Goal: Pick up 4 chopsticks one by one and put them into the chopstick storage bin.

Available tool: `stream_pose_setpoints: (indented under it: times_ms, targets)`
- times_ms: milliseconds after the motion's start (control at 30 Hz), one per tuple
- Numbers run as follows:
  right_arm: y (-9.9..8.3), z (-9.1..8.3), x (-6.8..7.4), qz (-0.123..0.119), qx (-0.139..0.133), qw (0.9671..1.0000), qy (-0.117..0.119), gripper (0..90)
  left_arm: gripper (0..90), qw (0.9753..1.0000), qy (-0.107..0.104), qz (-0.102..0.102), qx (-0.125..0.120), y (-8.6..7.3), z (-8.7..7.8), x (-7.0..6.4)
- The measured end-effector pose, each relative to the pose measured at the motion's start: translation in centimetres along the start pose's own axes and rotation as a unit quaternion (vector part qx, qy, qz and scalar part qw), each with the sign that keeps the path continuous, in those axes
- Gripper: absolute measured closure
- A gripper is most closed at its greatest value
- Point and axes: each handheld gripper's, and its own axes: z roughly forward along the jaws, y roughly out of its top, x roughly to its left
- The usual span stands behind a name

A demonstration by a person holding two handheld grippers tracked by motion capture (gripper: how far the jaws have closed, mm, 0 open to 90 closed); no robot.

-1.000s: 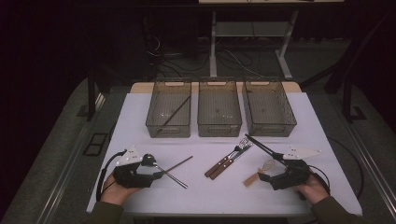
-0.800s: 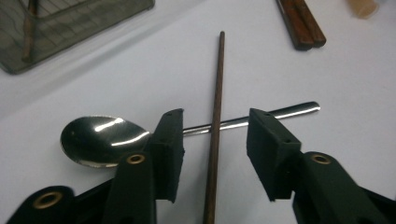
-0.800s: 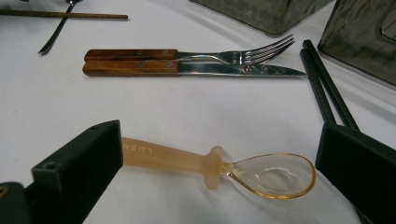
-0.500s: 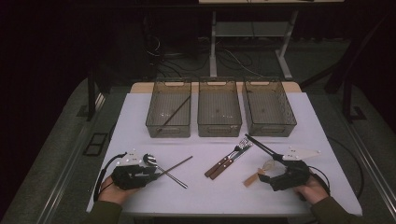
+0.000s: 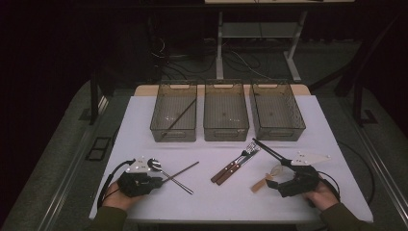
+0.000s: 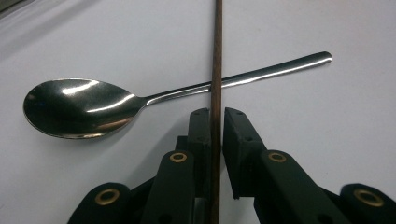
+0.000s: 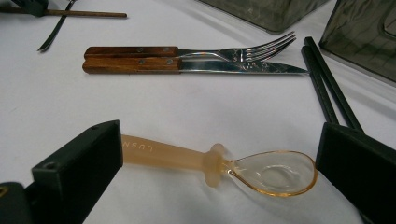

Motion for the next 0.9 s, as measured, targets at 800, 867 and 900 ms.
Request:
stream_pose_setpoints:
  times_ms: [800,867,900]
  targets:
    - [0.00,-0.03,0.03,-0.001,0.001,1.0000,-0.001,0.5,84.7,0.9999,-0.002,-0.007,0.012,0.26,0.01,0.15]
    - [0.00,-0.02,0.04,-0.001,0.001,1.0000,-0.001,0.5,84.7,0.9999,0.000,-0.010,0.014,0.32,-0.01,0.12]
    - [0.00,-0.02,0.04,-0.001,0.001,1.0000,-0.001,0.5,84.7,0.9998,0.000,-0.010,0.015,0.34,-0.01,0.12]
